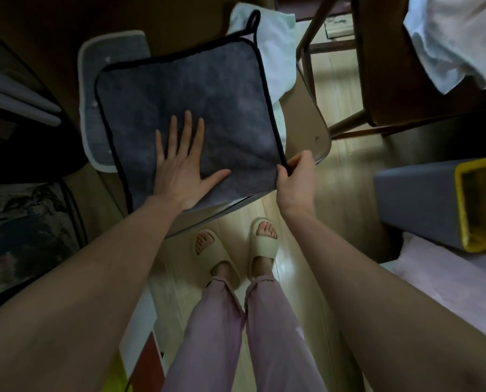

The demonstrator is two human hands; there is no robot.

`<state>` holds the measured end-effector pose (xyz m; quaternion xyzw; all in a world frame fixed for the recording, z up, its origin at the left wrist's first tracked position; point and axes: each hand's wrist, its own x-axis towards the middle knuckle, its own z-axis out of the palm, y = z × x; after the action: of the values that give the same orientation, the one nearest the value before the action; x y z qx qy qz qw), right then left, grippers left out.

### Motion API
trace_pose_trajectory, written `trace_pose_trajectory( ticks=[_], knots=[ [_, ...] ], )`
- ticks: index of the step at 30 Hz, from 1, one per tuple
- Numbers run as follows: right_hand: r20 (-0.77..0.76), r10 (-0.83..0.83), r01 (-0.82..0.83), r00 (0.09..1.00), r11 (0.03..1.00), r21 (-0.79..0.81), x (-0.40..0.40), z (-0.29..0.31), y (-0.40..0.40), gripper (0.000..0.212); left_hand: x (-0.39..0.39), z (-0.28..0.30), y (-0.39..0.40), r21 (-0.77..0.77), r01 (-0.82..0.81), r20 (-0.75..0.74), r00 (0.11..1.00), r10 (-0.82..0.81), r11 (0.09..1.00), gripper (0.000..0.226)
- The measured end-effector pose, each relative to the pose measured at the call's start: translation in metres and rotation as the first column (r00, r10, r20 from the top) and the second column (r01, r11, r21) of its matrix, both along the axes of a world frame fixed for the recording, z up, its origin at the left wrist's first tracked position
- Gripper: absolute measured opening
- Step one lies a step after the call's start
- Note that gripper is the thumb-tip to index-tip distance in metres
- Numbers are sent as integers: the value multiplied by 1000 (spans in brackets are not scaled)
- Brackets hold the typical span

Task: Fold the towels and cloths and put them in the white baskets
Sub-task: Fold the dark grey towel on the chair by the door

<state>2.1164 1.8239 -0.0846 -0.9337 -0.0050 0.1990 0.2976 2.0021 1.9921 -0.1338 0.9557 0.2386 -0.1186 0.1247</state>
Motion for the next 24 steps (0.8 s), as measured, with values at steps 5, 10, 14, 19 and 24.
trace_pose_trajectory(
  ticks=[5, 10, 14, 19, 24],
  knots=[
    [369, 487, -454, 792, 873, -178, -15, -10, 33, 39, -11, 12, 6, 49, 12, 176, 984, -20, 999, 69],
    [278, 870, -812, 407, 484, -325, -7, -48, 72, 56, -23, -6, 30, 154, -146, 55, 989, 140, 977, 64],
    [261, 737, -626, 623, 670, -398, 1, -63, 55, 59, -32, -17, 56, 156, -393, 67, 919, 387, 906, 62],
    [309, 727, -633, 613, 686, -359, -19, -52, 73, 59, -29, -9, 36, 127, -337, 124, 938, 323, 933, 61],
    [199, 818, -701, 540, 568, -431, -2, -60, 63, 62, -49, -16, 57, 167, -292, 43, 957, 289, 942, 67]
  ],
)
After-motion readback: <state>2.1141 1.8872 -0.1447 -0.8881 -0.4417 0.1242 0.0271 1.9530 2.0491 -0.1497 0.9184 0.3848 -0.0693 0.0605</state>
